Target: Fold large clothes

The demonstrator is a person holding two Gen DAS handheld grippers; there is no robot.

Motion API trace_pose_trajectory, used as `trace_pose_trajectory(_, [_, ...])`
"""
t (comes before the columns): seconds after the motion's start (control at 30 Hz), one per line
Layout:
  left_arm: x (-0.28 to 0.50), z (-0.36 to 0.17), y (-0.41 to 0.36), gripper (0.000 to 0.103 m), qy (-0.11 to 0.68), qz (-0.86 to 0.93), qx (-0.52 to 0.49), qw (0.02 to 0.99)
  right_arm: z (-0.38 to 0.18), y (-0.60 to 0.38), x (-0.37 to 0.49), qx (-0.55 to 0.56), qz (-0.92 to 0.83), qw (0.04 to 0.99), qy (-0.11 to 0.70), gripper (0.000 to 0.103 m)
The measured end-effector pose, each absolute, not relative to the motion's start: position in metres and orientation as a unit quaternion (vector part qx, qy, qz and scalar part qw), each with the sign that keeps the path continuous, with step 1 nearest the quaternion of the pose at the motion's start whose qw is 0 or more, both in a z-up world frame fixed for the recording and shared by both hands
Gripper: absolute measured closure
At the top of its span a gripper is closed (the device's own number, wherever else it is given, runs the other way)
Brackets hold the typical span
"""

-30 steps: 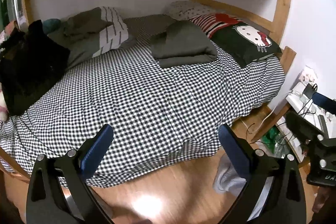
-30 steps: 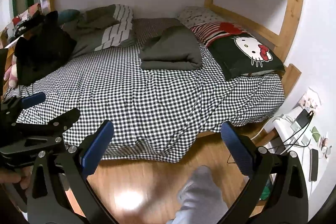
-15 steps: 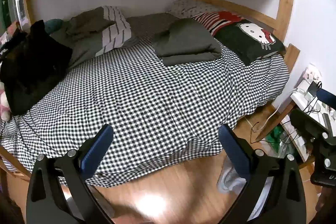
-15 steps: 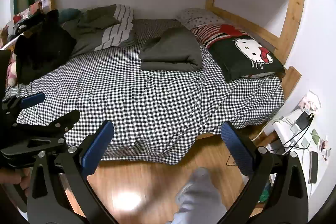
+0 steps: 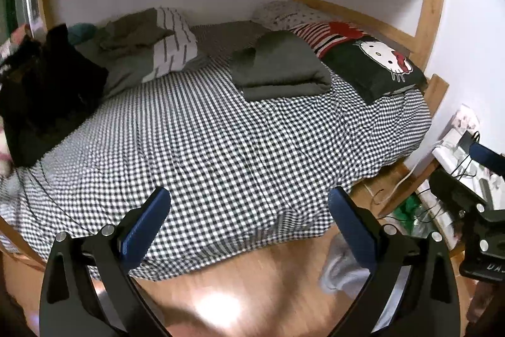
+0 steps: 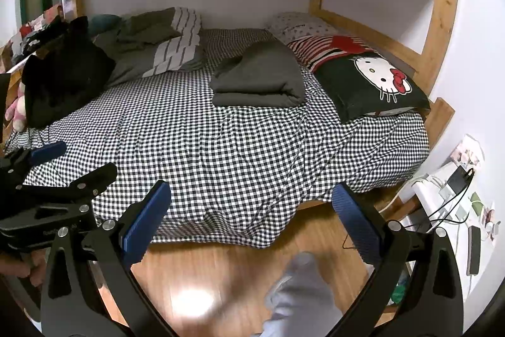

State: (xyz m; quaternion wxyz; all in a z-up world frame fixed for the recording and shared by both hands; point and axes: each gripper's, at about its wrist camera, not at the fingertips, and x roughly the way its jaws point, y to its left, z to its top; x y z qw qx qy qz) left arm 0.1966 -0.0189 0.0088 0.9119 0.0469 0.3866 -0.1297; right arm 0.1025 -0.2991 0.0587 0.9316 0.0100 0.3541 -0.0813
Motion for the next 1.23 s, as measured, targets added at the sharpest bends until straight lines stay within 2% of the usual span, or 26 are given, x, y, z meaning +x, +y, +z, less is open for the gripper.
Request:
trace_pose_trajectory(0.4, [0.195, 0.005, -0.026, 0.004, 0.374, -0.074, 0.105, 0.919, 0.055, -0.299, 0.102, 0.012, -0.084, 0.93, 0.358, 0.003])
trace_pose_trajectory(0.8, [0.197, 0.0, -0.025, 0.004, 0.399, -0.129, 0.063, 0.906, 0.051, -0.3, 0.102, 0.01, -0.084, 0.928, 0.363, 0.003])
trace_pose_trajectory(1.23, [0.194, 0.004, -0.029, 0.004, 0.389, -0.121, 0.082, 0.909, 0.05, -0.302, 0.1, 0.013, -0.089, 0.928, 0.362, 0.003])
